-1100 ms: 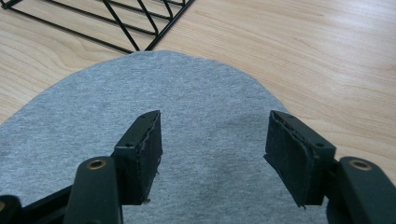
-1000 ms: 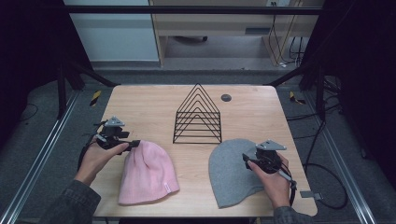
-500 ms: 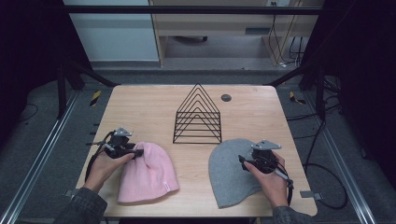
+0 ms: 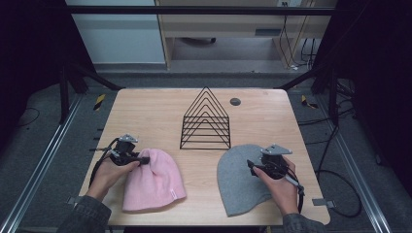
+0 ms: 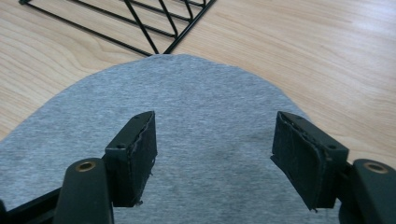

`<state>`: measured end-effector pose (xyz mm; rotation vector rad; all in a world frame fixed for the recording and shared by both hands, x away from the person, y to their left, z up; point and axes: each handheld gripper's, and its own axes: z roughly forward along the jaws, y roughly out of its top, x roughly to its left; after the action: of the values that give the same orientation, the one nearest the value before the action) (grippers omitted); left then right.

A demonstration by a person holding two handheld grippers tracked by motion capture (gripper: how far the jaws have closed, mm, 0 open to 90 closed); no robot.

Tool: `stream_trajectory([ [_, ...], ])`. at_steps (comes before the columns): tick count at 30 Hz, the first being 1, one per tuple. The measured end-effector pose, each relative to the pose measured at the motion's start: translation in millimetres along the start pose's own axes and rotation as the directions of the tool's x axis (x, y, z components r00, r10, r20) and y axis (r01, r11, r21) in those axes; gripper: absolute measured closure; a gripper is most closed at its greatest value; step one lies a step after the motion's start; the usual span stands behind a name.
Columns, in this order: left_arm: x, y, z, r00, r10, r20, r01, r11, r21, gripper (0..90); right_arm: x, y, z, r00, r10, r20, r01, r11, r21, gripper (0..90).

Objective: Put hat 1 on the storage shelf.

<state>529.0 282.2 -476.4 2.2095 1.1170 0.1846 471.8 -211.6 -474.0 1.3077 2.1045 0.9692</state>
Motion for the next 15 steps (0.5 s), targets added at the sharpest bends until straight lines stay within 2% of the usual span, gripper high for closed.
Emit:
stream_trajectory([
  [4,-0.3,-0.3,-0.3,0.9999,-0.011,0.012,0.011,0.9999,-0.002,69.4,0.2,0.3,-1.8,1.0000,0.002,0.003,-0.002,1.000,-0.007,29.7],
  [8,-1.9,-0.4,-0.6,0.9999,0.001,0.015,-0.001,1.0000,-0.008,75.1,0.0,0.2,-2.6,0.9999,0.010,0.005,-0.010,1.000,-0.006,29.6],
  [10,-3.6,-1.0,-2.1,1.0000,0.000,0.009,0.000,0.9999,-0.016,76.6,0.1,0.0,-2.3,0.9999,0.012,0.006,-0.012,1.000,-0.004,29.4],
  [11,-5.2,-1.7,-3.1,1.0000,0.005,0.002,-0.005,0.9997,-0.026,77.1,-0.9,-0.7,-2.7,0.9997,0.025,-0.008,-0.025,1.000,-0.008,29.2],
  [15,-9.3,-3.7,-9.1,0.9998,0.013,-0.016,-0.014,0.9988,-0.048,78.0,-2.5,-0.6,-4.5,0.9986,0.051,-0.010,-0.052,0.998,-0.024,29.3],
])
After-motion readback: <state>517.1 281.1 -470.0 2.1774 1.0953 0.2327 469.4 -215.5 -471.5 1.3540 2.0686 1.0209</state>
